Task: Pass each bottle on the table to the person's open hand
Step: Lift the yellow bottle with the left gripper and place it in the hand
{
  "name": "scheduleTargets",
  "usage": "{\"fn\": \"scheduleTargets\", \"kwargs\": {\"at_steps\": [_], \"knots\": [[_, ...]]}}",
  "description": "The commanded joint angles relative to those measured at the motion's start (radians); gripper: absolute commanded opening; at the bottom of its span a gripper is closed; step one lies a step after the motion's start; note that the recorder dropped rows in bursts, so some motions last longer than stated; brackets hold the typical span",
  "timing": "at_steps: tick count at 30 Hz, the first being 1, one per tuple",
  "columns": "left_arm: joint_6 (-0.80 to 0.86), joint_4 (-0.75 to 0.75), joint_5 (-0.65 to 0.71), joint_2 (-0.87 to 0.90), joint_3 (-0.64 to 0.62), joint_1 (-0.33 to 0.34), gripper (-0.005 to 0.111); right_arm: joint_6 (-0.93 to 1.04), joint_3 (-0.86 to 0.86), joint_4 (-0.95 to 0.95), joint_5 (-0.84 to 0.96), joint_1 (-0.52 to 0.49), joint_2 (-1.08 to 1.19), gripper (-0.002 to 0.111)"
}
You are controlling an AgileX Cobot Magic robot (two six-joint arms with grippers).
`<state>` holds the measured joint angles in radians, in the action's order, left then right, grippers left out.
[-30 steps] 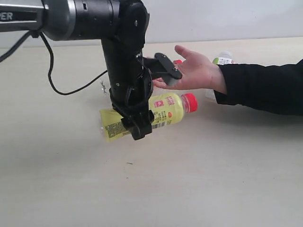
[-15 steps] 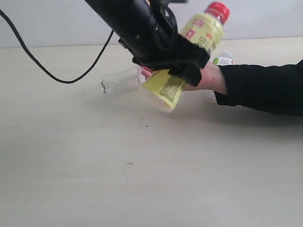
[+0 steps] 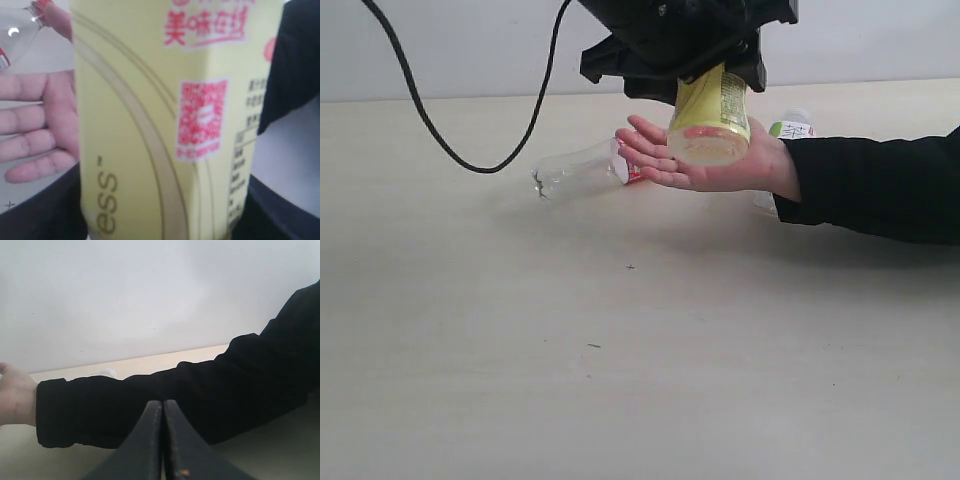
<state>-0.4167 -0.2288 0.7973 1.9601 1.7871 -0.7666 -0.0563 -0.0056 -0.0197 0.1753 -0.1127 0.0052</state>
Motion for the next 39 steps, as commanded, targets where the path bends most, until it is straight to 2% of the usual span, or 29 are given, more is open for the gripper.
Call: {"fn": "scheduleTargets", "kwargs": {"at_steps": [1, 10, 22, 24, 29, 39], "knots": [[-0.195, 0.162, 0.064, 0.057, 0.097, -0.001, 0.000, 0.004, 0.006, 0.000, 0.001, -0.004, -0.005, 0.000], [-0.243, 0.203, 0.087, 0.169, 0.189, 0.001, 0.000, 0.004, 0.006, 0.000, 0.001, -0.004, -0.005, 0.000], [-0.268, 0.204, 0.049, 0.239, 0.195, 0.048, 0.003, 0.004, 0.006, 0.000, 0.001, -0.004, -0.005, 0.000], [-0.268, 0.193, 0.030, 0.247, 0.195, 0.048, 0.010, 0.004, 0.006, 0.000, 0.001, -0.004, -0.005, 0.000], [-0.268, 0.160, -0.015, 0.262, 0.195, 0.048, 0.038, 0.004, 0.006, 0.000, 0.001, -0.004, -0.005, 0.000], [-0.268, 0.157, -0.072, 0.267, 0.195, 0.048, 0.079, 0.004, 0.006, 0.000, 0.001, -0.004, -0.005, 0.000]]}}
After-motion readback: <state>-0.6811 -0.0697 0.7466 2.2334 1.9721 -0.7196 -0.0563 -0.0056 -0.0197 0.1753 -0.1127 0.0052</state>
